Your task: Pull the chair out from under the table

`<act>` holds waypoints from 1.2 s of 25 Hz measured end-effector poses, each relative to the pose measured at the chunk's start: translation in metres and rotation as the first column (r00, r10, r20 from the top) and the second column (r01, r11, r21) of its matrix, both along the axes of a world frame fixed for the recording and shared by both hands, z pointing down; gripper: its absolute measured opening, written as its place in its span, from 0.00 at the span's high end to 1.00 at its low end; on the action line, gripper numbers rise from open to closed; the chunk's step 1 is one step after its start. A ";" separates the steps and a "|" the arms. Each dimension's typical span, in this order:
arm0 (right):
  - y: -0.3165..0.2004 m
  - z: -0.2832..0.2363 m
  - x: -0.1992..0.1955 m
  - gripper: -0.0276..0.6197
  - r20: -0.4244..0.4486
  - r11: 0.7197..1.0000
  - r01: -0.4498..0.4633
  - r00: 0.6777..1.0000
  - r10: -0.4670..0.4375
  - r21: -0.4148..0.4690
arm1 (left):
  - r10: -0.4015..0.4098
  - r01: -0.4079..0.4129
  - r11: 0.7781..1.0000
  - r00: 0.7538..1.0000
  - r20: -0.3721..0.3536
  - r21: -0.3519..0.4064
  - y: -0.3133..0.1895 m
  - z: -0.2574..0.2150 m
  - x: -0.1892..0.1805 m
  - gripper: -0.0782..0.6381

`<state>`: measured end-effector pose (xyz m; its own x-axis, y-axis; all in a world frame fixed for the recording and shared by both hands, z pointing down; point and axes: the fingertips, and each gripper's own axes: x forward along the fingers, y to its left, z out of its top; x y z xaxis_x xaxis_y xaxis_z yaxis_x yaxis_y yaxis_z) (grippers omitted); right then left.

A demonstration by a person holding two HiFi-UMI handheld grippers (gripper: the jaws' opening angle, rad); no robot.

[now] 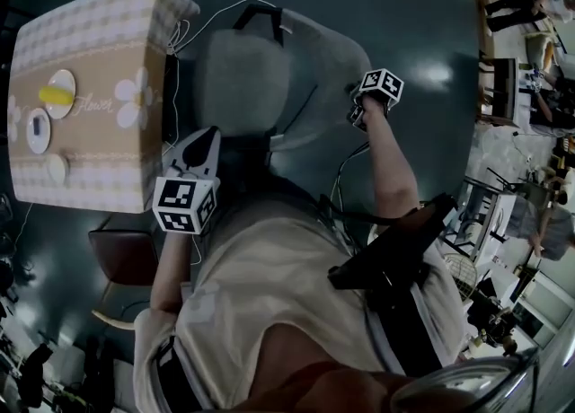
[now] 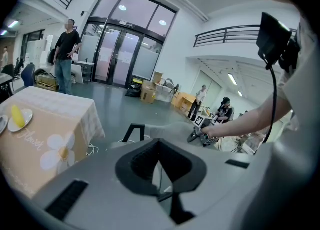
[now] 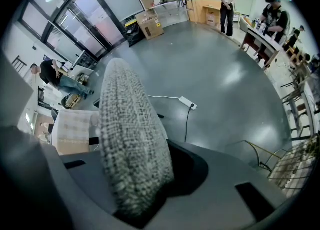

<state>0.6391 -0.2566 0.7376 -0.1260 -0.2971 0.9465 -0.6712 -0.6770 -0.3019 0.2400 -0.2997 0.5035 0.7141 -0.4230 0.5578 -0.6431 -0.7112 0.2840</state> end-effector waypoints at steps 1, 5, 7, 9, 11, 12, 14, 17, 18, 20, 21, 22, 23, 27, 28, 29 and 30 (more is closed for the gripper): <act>0.001 -0.001 0.002 0.81 0.001 1.000 -0.002 1.000 0.002 0.002 | 0.005 -0.005 1.000 1.000 0.002 0.002 0.000 -0.002 0.003 0.88; 0.011 -0.005 0.014 0.81 0.005 1.000 -0.010 1.000 0.010 -0.004 | 0.021 -0.021 1.000 1.000 0.009 0.005 0.001 -0.008 0.016 0.88; 0.011 -0.002 0.016 0.81 0.003 1.000 -0.009 1.000 0.009 -0.007 | 0.025 -0.025 1.000 1.000 0.009 0.003 -0.002 -0.005 0.016 0.88; 0.011 -0.002 0.017 0.81 0.003 1.000 -0.008 1.000 0.008 -0.009 | 0.031 -0.031 1.000 0.999 0.012 0.004 -0.004 -0.003 0.017 0.88; 0.016 -0.004 0.023 0.81 0.006 1.000 -0.011 1.000 0.011 -0.008 | 0.038 -0.038 0.999 0.999 0.016 0.003 -0.002 -0.005 0.022 0.88; 0.018 -0.006 0.026 0.81 0.009 1.000 -0.013 1.000 0.013 -0.008 | 0.041 -0.041 0.999 0.999 0.018 0.001 0.000 -0.006 0.025 0.88; 0.022 -0.006 0.031 0.81 0.015 1.000 -0.017 1.000 0.017 -0.007 | 0.045 -0.045 0.999 0.999 0.023 -0.001 0.002 -0.007 0.029 0.88; 0.029 -0.005 0.039 0.81 0.013 1.000 -0.025 1.000 0.025 -0.006 | 0.061 -0.061 0.998 0.998 0.022 -0.003 0.001 -0.002 0.034 0.88; 0.032 -0.005 0.041 0.81 0.011 1.000 -0.028 1.000 0.029 -0.008 | 0.069 -0.069 0.998 0.997 0.020 -0.004 0.001 -0.001 0.036 0.88; 0.034 -0.005 0.042 0.81 0.009 0.999 -0.033 0.999 0.034 -0.012 | 0.078 -0.078 0.997 0.997 0.019 -0.009 -0.001 0.001 0.038 0.88; 0.033 -0.004 0.041 0.81 0.010 0.999 -0.033 0.999 0.033 -0.013 | 0.079 -0.079 0.997 0.997 0.019 -0.010 -0.002 0.002 0.037 0.88; 0.032 -0.003 0.041 0.81 0.011 0.999 -0.031 0.999 0.031 -0.013 | 0.079 -0.079 0.997 0.997 0.019 -0.011 -0.003 0.002 0.036 0.88; 0.031 -0.002 0.040 0.81 0.012 1.000 -0.028 1.000 0.028 -0.013 | 0.077 -0.077 0.997 0.997 0.019 -0.011 -0.004 0.002 0.035 0.88; 0.031 -0.001 0.042 0.81 0.015 1.000 -0.018 1.000 0.019 -0.014 | 0.068 -0.068 0.998 0.997 0.023 -0.017 -0.004 0.005 0.030 0.88; 0.031 -0.001 0.042 0.81 0.016 1.000 -0.016 1.000 0.016 -0.015 | 0.066 -0.065 0.998 0.998 0.025 -0.019 -0.004 0.006 0.028 0.88; 0.031 -0.001 0.042 0.81 0.018 1.000 -0.014 1.000 0.014 -0.015 | 0.063 -0.062 0.998 0.998 0.027 -0.020 -0.004 0.006 0.027 0.88; 0.031 -0.001 0.043 0.81 0.019 1.000 -0.011 1.000 0.012 -0.016 | 0.060 -0.060 0.998 0.998 0.028 -0.021 -0.004 0.007 0.026 0.88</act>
